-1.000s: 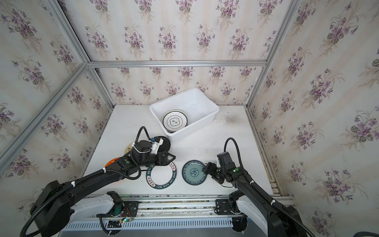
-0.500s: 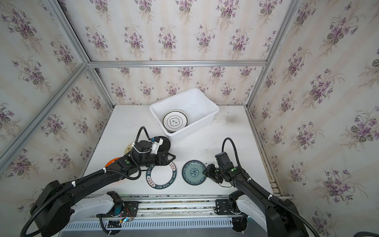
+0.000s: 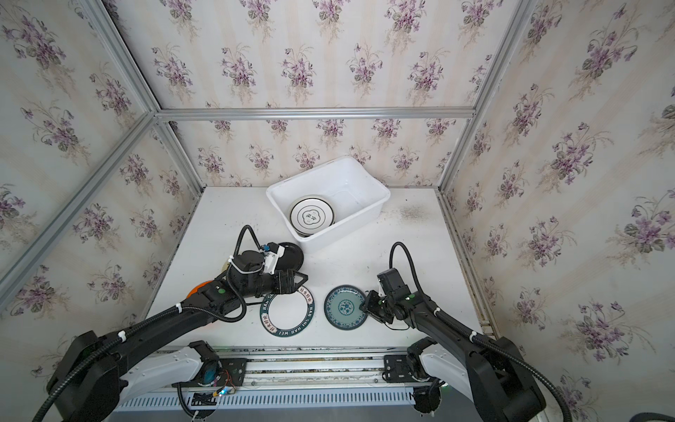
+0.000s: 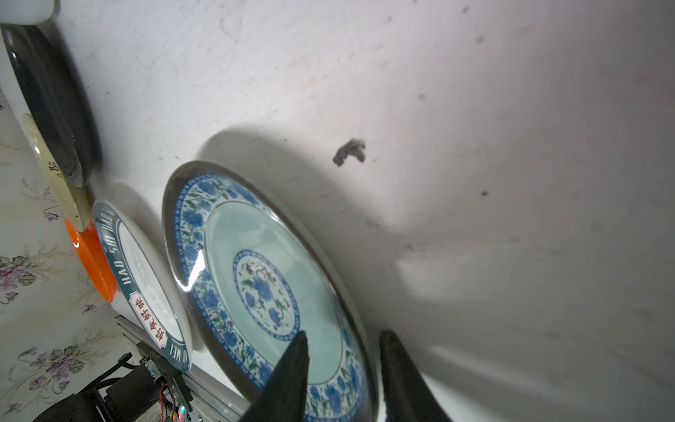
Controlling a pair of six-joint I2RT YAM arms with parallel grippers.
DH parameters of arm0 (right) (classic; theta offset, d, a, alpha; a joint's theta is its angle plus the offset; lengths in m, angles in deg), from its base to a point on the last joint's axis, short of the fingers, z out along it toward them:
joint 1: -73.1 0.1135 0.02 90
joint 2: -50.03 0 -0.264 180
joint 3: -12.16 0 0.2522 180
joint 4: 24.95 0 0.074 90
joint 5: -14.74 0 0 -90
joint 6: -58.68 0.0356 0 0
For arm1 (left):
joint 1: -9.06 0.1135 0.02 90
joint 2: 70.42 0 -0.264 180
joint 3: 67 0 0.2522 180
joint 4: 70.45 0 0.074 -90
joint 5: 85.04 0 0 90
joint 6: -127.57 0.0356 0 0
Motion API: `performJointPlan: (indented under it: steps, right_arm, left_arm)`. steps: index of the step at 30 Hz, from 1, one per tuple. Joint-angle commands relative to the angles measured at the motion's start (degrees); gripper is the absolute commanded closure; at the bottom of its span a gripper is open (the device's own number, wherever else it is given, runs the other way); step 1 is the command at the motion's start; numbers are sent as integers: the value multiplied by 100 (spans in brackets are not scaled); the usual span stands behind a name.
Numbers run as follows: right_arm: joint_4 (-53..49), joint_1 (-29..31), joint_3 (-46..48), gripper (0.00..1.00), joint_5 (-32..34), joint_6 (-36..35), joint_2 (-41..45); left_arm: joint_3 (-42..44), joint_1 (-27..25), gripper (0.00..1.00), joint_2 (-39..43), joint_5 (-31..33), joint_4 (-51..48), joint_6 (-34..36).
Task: Place the plates into the plastic bin on the countertop
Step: 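Grasp the blue-and-white floral plate's edge with the right gripper, then lift the floral plate upright and carry it over the white bin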
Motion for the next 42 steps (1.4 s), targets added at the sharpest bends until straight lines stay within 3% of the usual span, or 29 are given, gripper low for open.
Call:
performJointPlan:
  steps: [1, 7, 14, 27, 42]
  right_arm:
    - [-132, 44, -95, 65, 265, 6, -92]
    - [-292, 133, -214, 78, 520, -55, -258]
    - [-275, 167, -266, 100, 628, -39, -491]
    - [-359, 168, -309, 100, 988, 252, -5]
    - [-875, 168, -1171, 100, 1503, -17, 220]
  left_arm:
    - [40, 37, 1, 62, 107, -90, 154]
    - [61, 84, 1, 127, 155, -200, 244]
    - [96, 144, 1, 194, 210, -307, 311]
    - [47, 255, 1, 214, 161, -447, 514]
    - [69, 265, 1, 1148, 1204, -962, 943]
